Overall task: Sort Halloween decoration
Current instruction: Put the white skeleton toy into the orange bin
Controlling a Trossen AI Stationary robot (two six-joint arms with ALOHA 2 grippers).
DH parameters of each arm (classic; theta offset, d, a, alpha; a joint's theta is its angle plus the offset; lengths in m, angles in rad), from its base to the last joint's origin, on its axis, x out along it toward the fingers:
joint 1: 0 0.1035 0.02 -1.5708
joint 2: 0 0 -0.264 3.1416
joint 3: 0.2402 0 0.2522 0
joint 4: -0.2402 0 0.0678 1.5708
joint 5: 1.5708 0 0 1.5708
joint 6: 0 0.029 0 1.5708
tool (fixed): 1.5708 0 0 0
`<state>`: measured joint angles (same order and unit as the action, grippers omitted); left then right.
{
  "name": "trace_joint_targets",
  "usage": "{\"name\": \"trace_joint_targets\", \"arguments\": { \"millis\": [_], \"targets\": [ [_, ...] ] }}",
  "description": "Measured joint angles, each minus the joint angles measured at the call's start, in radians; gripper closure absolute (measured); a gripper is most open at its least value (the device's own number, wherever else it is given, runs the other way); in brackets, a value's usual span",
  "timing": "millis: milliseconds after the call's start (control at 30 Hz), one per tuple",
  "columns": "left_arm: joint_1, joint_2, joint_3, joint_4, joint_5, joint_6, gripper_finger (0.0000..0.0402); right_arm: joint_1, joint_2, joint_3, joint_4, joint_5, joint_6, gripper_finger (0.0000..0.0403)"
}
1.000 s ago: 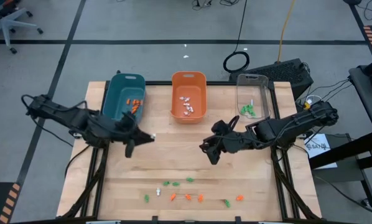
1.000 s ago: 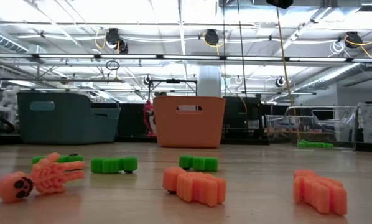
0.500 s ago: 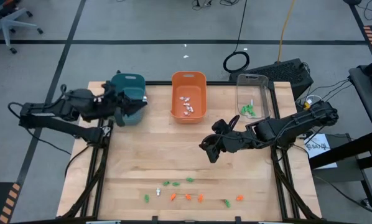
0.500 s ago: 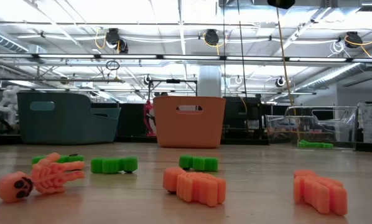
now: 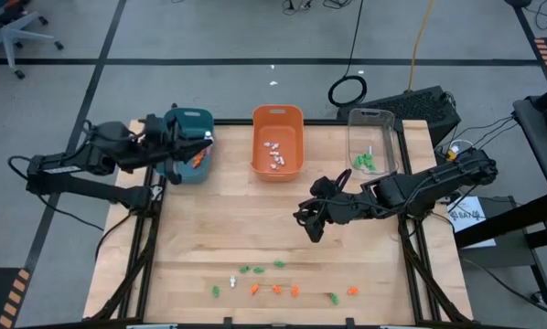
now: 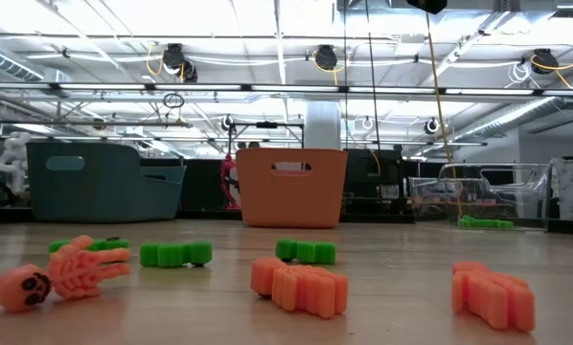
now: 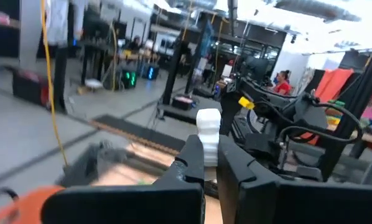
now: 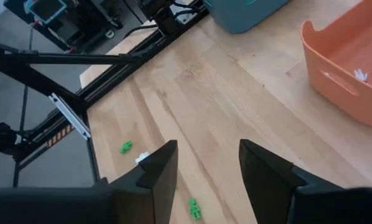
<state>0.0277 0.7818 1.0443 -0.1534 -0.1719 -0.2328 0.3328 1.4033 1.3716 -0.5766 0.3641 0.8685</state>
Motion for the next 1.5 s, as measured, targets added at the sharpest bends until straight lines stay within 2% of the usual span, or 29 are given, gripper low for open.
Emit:
{"name": "trace_joint_targets", "arguments": {
  "millis": [400,833,1267,1367,1500],
  "targets": [
    [0.000,0.000,0.000,0.019,-0.003,0.518,0.0395,0.000,0.000,0.000,0.000,0.000,0.003,0.0248],
    [0.000,0.000,0.000,0.016,-0.007,0.795,0.0387,0.000,0.000,0.000,-0.002,0.000,0.002,0.0248],
    [-0.001,0.010,0.000,0.007,-0.044,0.778,0.0385,0.000,0.000,0.000,-0.005,-0.001,0.001,0.0248],
    [-0.001,0.010,0.000,0.009,-0.046,0.700,0.0385,0.000,0.000,0.000,-0.004,-0.001,0.001,0.0248],
    [-0.001,0.010,0.000,0.010,-0.046,0.465,0.0385,0.000,0.000,0.000,-0.004,-0.002,0.001,0.0248]
  ]
}}
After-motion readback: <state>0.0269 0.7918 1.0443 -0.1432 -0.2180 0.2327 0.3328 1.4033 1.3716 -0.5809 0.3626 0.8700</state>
